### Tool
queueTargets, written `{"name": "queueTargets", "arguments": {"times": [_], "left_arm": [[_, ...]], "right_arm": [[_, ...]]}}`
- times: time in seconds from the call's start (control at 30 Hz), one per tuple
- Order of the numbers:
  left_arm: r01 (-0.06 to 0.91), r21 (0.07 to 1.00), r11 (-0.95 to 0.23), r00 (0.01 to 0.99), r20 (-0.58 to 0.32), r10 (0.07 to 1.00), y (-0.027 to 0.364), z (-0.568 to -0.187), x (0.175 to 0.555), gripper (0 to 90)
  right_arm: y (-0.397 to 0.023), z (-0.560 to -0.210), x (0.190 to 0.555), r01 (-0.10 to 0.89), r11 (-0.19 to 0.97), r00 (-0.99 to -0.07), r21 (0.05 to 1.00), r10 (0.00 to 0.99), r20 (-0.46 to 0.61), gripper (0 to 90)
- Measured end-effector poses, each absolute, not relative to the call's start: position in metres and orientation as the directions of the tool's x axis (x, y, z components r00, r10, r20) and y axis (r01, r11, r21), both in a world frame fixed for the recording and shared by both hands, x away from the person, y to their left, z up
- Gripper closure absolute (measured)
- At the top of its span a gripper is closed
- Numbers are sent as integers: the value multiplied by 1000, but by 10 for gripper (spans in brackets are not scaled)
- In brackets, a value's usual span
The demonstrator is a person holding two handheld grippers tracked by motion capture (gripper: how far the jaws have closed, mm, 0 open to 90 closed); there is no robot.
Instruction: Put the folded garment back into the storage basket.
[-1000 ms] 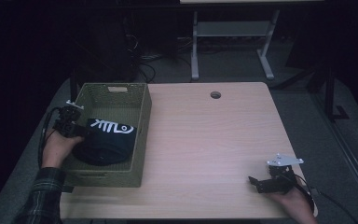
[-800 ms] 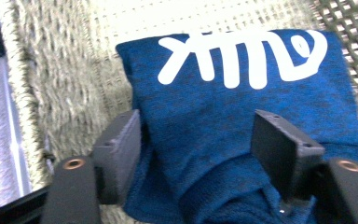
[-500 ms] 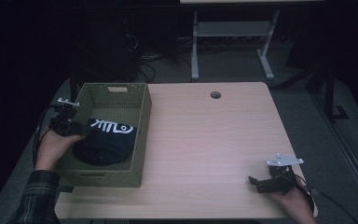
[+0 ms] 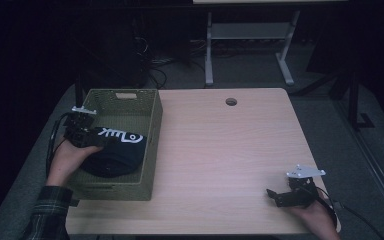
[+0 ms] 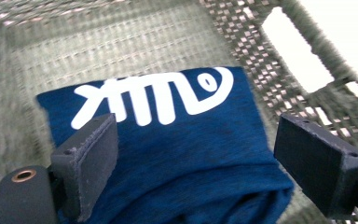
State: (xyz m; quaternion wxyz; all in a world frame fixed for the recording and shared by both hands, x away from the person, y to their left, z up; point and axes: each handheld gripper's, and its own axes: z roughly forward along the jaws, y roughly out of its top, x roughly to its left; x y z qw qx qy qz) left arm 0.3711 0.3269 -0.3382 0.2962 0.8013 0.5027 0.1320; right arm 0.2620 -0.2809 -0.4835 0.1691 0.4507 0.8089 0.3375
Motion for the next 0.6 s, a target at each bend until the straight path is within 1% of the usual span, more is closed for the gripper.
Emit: {"name": "queueTargets", "arguments": {"times": [0.6], "left_arm": [[643, 665, -380, 566, -79, 820, 273, -325, 362, 137]], "right_arm": [[-281, -484, 262, 615, 366, -537, 699, 843, 31, 3]]}}
